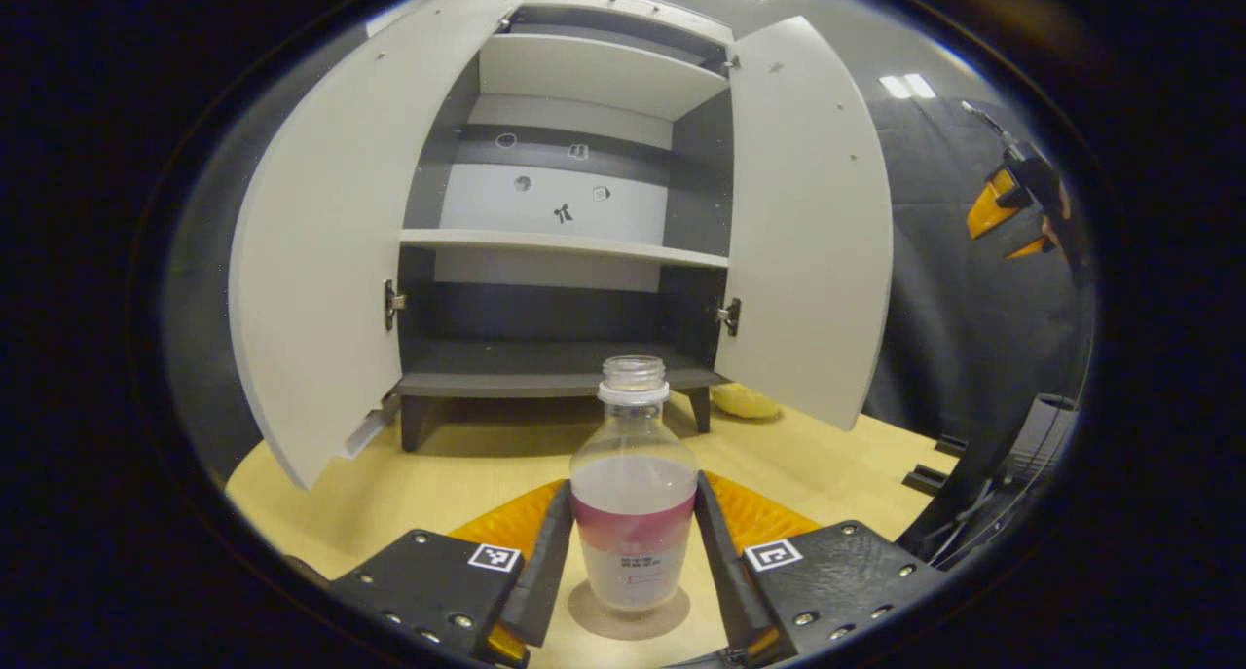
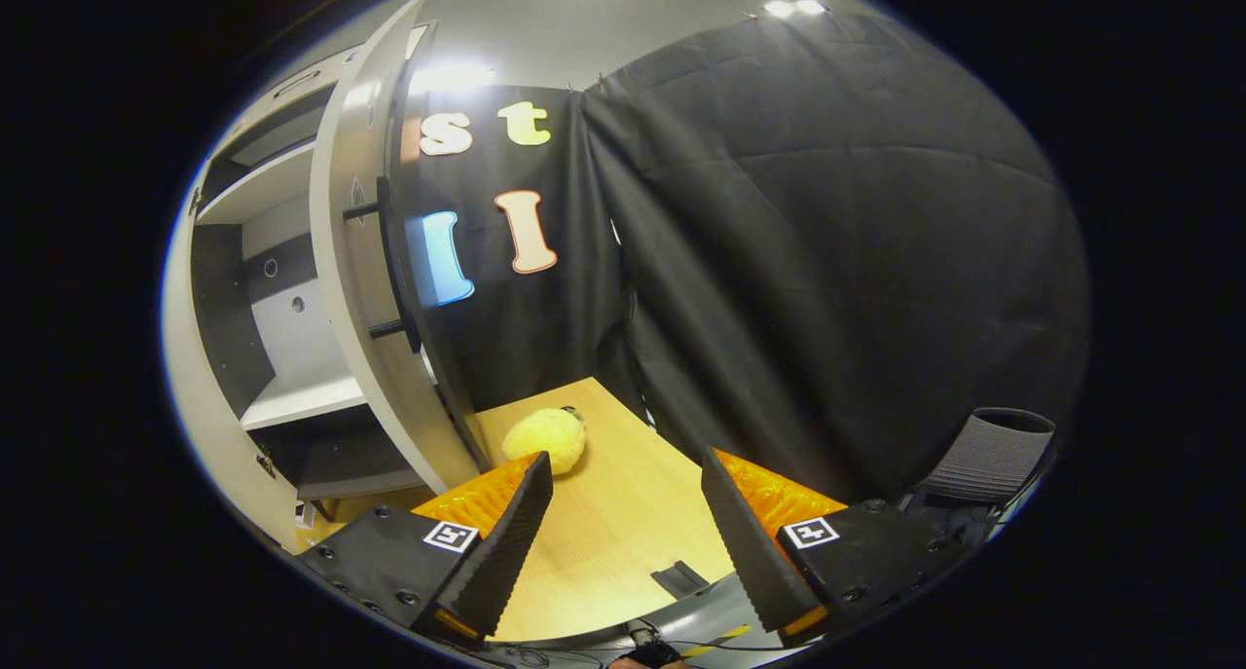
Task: Grasp the bottle in the cabinet with the left hand and place it on the coaster, then close the right door with the right hand and the left door with the left hand.
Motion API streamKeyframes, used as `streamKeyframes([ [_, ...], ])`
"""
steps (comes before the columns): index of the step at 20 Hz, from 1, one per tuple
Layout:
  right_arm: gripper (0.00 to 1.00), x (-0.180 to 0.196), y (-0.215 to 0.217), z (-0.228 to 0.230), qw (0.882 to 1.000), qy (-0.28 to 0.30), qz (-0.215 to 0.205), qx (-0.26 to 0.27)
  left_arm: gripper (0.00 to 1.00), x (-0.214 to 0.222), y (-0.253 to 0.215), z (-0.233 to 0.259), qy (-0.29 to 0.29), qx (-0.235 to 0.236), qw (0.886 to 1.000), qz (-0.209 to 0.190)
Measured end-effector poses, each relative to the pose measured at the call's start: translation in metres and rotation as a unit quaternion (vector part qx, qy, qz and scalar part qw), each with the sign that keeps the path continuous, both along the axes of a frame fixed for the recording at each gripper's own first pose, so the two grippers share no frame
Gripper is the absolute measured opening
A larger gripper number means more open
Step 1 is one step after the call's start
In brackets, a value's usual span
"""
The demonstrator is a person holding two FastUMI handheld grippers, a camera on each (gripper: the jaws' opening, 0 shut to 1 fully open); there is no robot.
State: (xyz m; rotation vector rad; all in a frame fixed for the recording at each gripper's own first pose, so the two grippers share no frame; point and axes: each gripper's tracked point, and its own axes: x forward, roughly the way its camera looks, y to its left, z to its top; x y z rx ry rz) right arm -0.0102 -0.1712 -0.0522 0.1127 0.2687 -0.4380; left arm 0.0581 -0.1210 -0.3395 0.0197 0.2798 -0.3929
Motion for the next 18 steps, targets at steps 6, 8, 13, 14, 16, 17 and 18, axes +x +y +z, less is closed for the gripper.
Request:
streamKeyframes([
  [6,0.98,-0.004,0.001,-0.009,1.0,0.017,-0.008,0.0,0.7,-0.011,-0.001,-0.026,0.018,0.022,1.0,-0.009],
  [8,0.98,-0.002,0.0,-0.01,1.0,0.016,-0.011,0.006,0.7,-0.016,0.002,-0.027,0.024,0.019,1.0,-0.005],
  [13,0.98,-0.004,0.001,-0.023,0.999,0.026,-0.015,0.023,0.89,-0.017,0.008,-0.02,0.035,0.01,0.999,0.005],
  [14,0.98,-0.005,0.0,-0.026,0.999,0.03,-0.018,0.021,0.9,-0.017,0.005,-0.013,0.031,0.003,1.0,0.002],
  [16,0.98,-0.012,-0.004,-0.036,0.999,0.044,-0.022,0.015,0.9,-0.019,-0.002,-0.003,0.025,-0.005,1.0,-0.008],
  [17,0.98,-0.015,-0.006,-0.038,0.998,0.048,-0.024,0.013,0.9,-0.02,-0.004,0.002,0.024,-0.005,1.0,-0.011],
  [18,0.98,-0.018,-0.008,-0.039,0.998,0.049,-0.027,0.011,0.9,-0.021,-0.005,0.01,0.02,-0.006,1.0,-0.012],
])
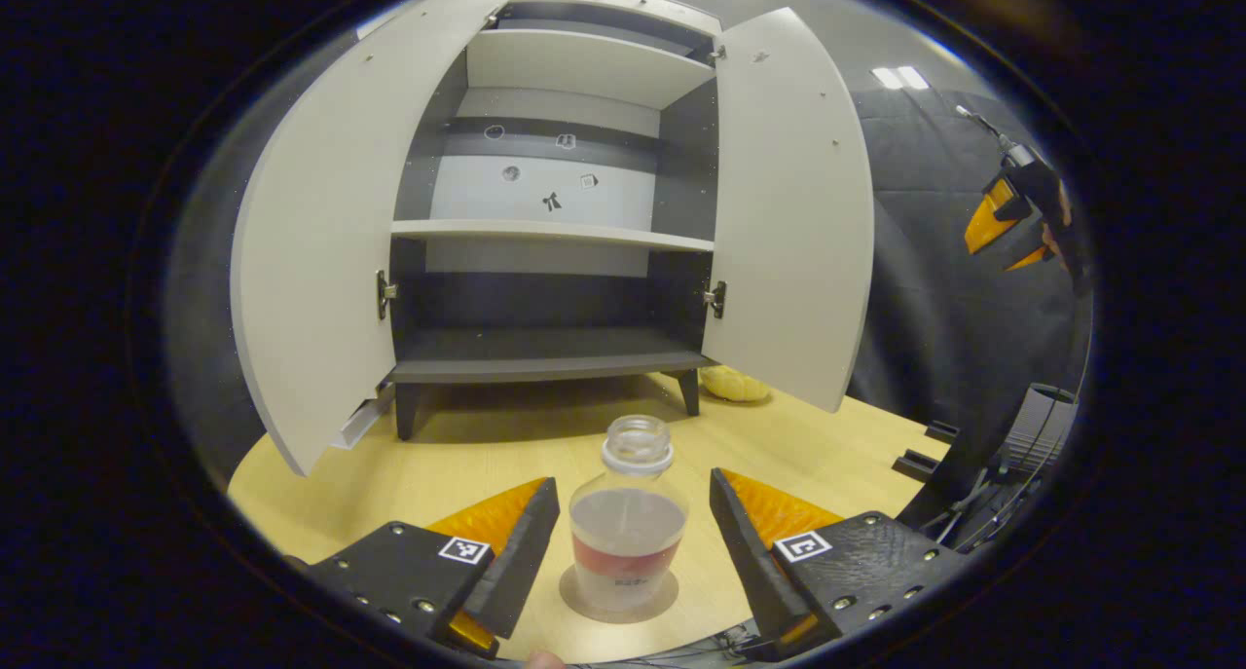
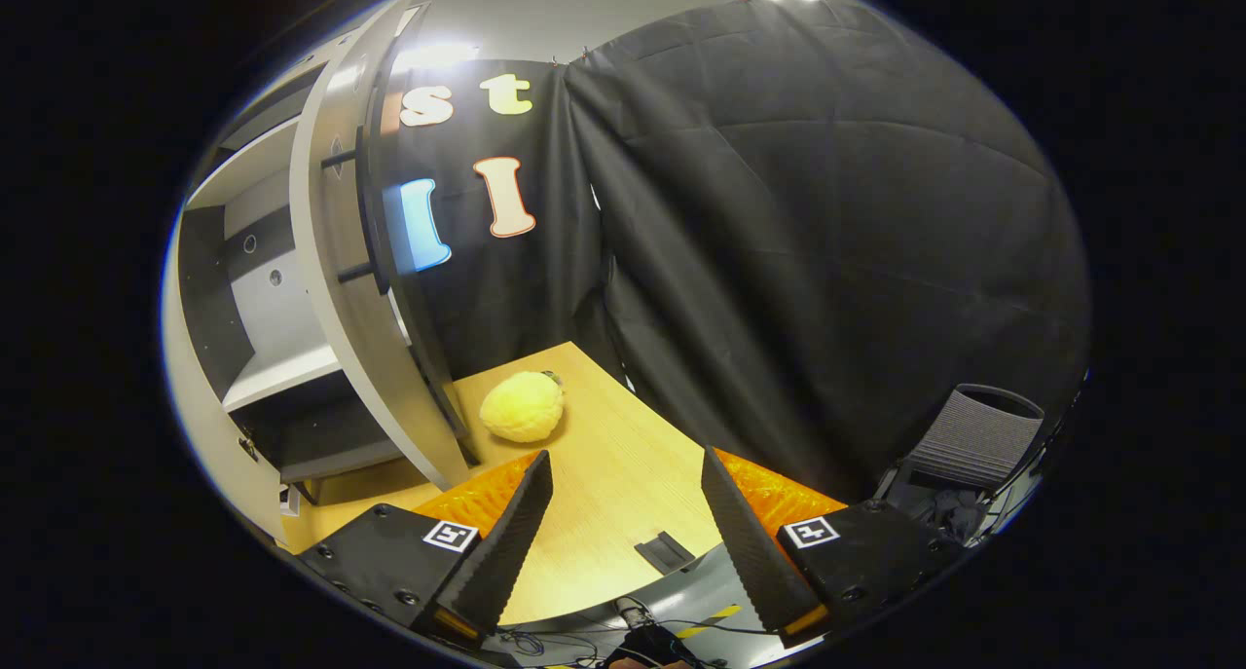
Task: Grasp the bottle in the cabinet with the left hand and place it on the coaster, then close the right door with the right hand and the left door with the left hand.
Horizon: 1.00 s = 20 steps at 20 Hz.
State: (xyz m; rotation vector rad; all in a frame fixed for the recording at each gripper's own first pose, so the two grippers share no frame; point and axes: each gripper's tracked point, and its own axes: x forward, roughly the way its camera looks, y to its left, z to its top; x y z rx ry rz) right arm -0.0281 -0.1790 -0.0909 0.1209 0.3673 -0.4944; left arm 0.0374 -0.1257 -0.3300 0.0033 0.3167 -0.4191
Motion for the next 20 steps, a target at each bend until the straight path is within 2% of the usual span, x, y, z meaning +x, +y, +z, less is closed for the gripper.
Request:
streamKeyframes([
  [4,0.98,-0.001,-0.001,-0.001,1.0,-0.008,-0.003,0.007,0.9,-0.006,0.009,0.044,-0.014,0.009,1.0,0.009],
  [8,0.98,0.017,-0.006,-0.001,1.0,-0.02,0.002,0.002,0.9,-0.013,0.02,0.11,-0.031,-0.009,0.999,0.027],
  [10,0.98,0.029,-0.011,0.002,1.0,-0.03,0.004,0.007,0.93,-0.011,0.029,0.138,-0.041,0.007,0.998,0.048],
  [11,0.98,0.035,-0.014,0.005,0.999,-0.035,0.005,0.008,0.9,-0.007,0.033,0.153,-0.049,0.017,0.997,0.061],
  [13,0.98,0.046,-0.022,0.014,0.999,-0.049,0.01,-0.001,0.9,0.002,0.039,0.181,-0.054,0.025,0.994,0.093],
  [17,0.98,0.067,-0.034,0.047,0.996,-0.085,0.032,-0.019,0.9,0.023,0.041,0.233,-0.062,0.004,0.988,0.145],
  [20,0.98,0.087,-0.033,0.087,0.988,-0.124,0.073,-0.06,0.9,0.035,0.04,0.267,-0.071,-0.005,0.983,0.172],
])
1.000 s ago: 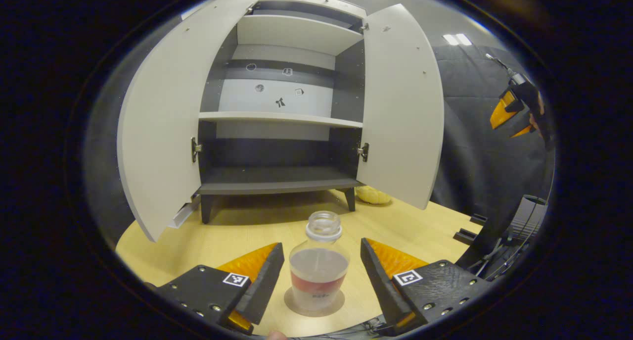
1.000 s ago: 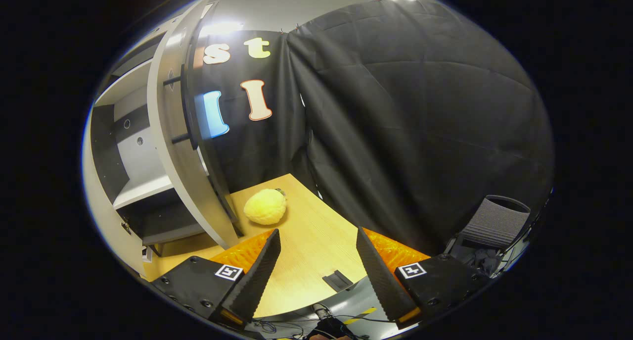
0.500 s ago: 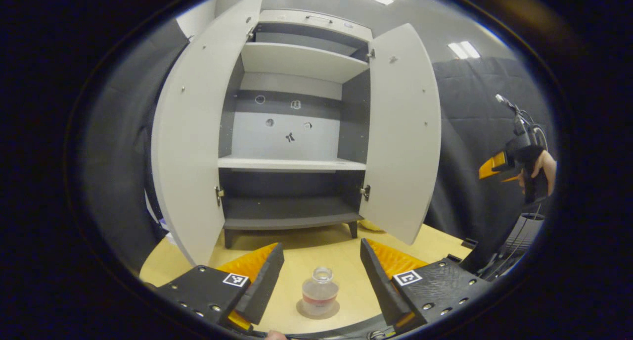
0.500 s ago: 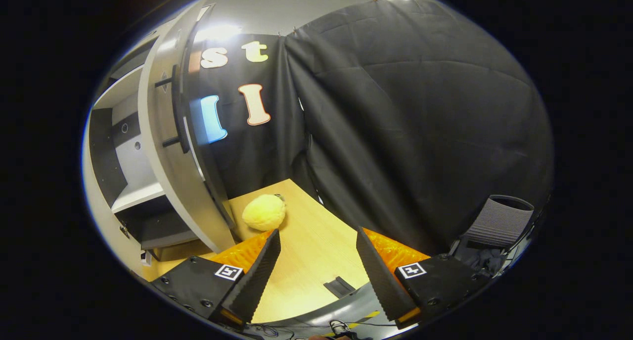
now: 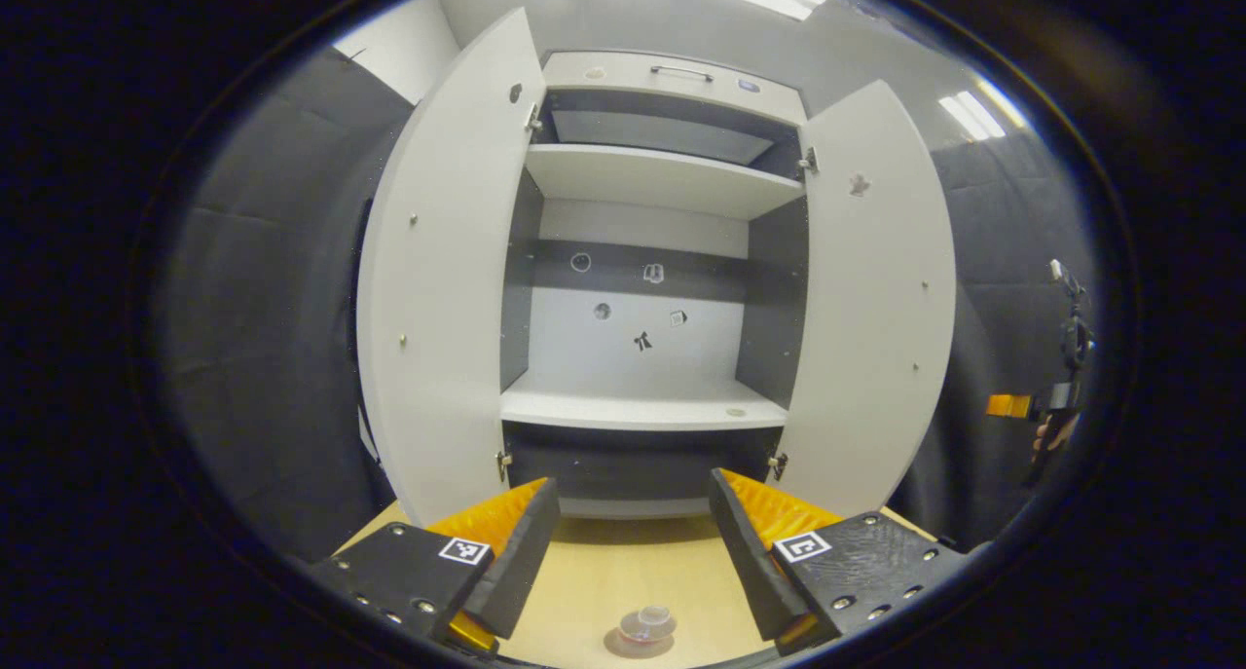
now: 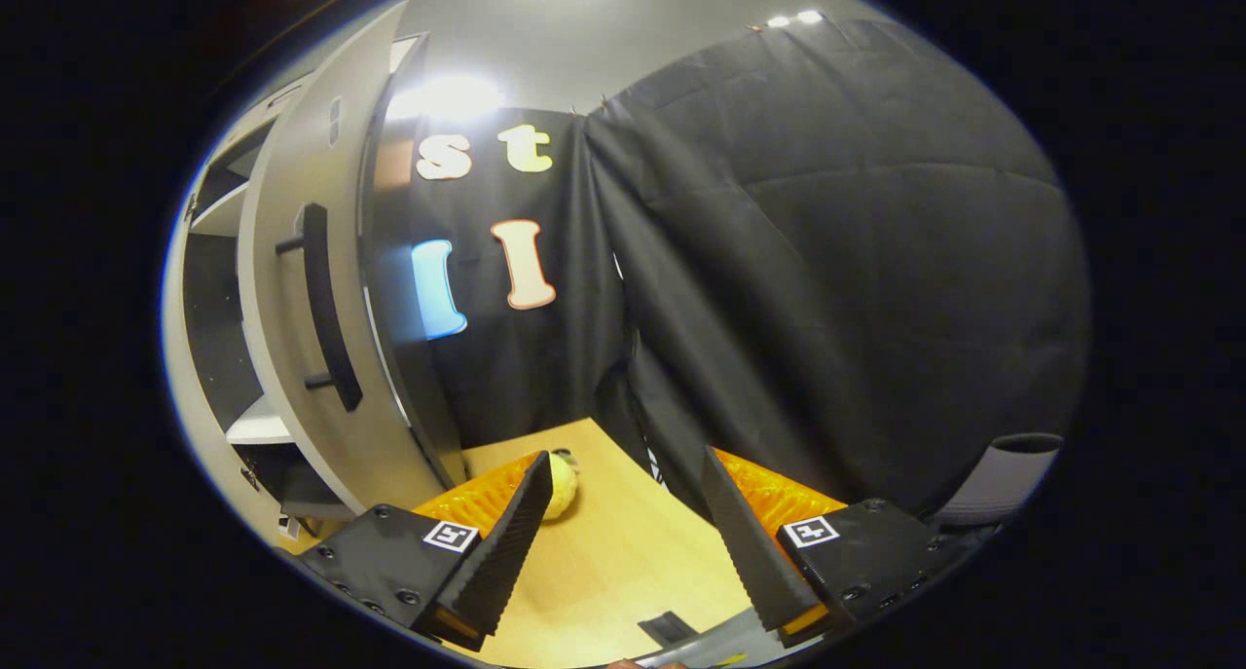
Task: Grasp the bottle in the cabinet with the left hand and place it on the coaster, then close the right door with the right hand and the left door with the left hand.
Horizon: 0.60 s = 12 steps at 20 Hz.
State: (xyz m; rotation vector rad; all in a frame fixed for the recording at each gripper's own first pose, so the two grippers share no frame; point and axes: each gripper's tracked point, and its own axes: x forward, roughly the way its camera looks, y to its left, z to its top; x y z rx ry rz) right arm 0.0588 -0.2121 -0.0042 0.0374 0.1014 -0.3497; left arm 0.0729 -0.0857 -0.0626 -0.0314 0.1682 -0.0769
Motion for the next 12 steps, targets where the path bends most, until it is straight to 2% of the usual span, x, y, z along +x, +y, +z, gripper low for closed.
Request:
streamKeyframes([
  [2,0.98,0.016,0.011,0.025,0.999,-0.022,0.044,-0.017,0.9,0.011,0.001,0.022,-0.008,-0.006,1.0,0.016],
  [3,0.98,0.024,0.016,0.036,0.997,-0.032,0.067,-0.023,0.97,0.016,0.003,0.03,-0.011,-0.007,1.0,0.025],
  [4,1.0,0.034,0.024,0.044,0.994,-0.04,0.096,-0.024,0.96,0.021,0.005,0.041,-0.015,-0.006,0.999,0.035],
  [7,0.98,0.06,0.047,0.066,0.983,-0.048,0.175,-0.035,0.97,0.023,0.009,0.066,-0.031,0.002,0.998,0.06],
  [12,0.98,0.095,0.075,0.08,0.97,-0.036,0.241,-0.013,0.96,0.011,0.022,0.078,-0.039,0.019,0.992,0.121],
])
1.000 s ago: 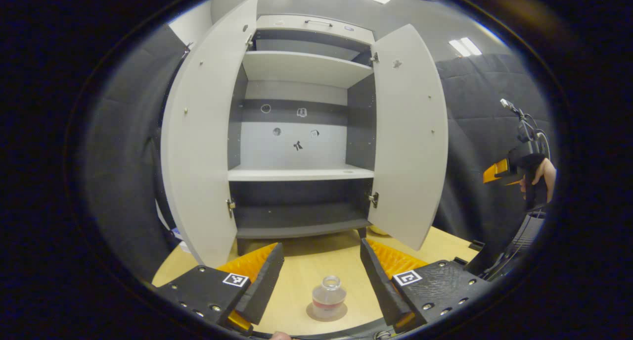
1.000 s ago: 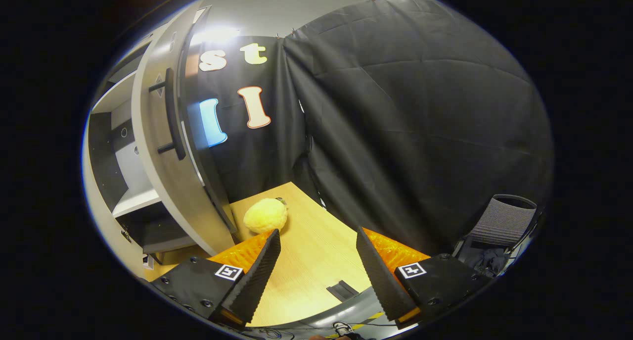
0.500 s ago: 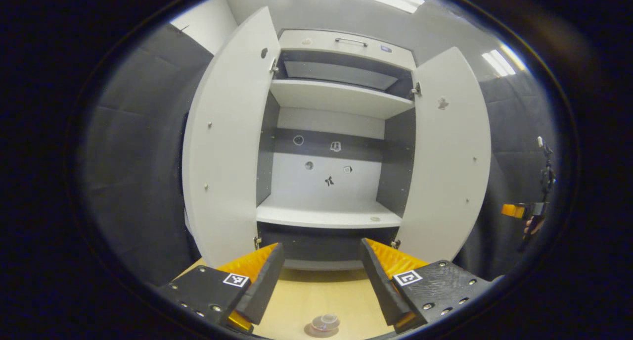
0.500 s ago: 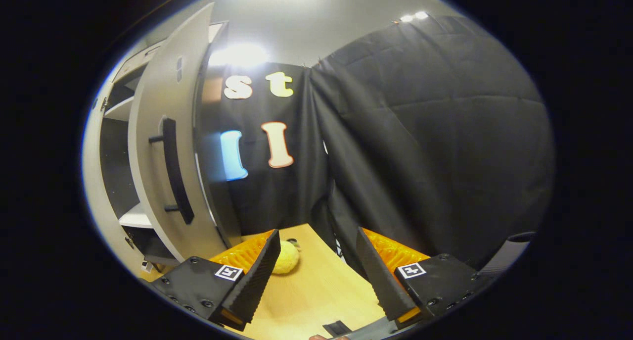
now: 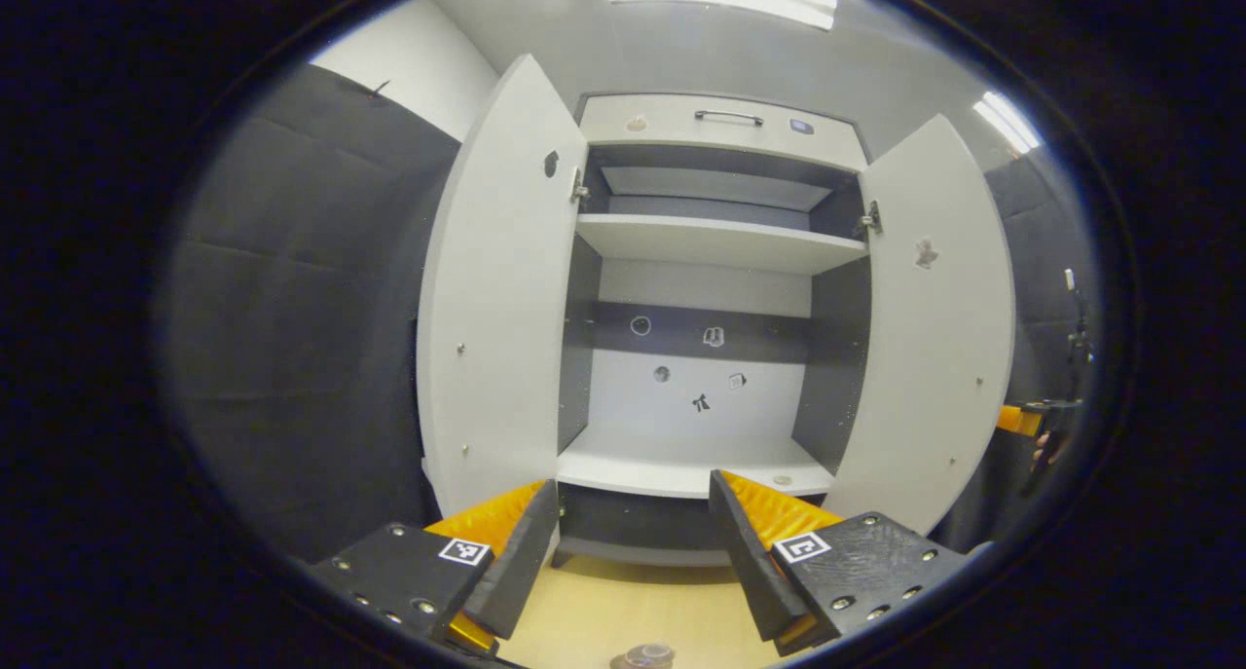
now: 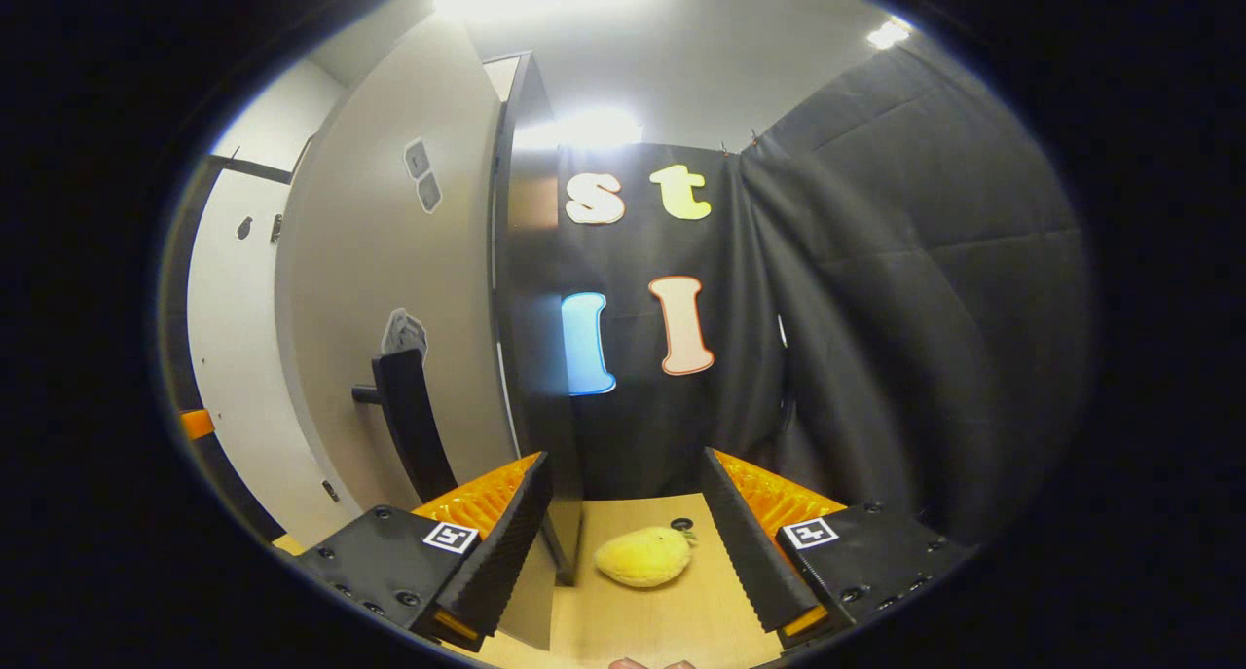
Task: Grasp the bottle in the cabinet with the left hand and place it on the coaster, then close the right door with the right hand and the left door with the left hand.
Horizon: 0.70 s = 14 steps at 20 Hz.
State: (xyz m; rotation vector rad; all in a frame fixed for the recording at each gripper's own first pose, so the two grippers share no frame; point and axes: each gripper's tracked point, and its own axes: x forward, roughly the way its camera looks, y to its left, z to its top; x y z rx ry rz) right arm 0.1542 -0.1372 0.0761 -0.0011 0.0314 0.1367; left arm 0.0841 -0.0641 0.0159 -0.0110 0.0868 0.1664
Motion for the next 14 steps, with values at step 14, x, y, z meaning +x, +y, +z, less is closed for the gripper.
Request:
streamKeyframes([
  [14,0.96,-0.013,0.083,-0.002,0.999,-0.023,-0.007,-0.047,0.9,-0.019,0.039,-0.017,0.01,-0.02,1.0,0.007],
])
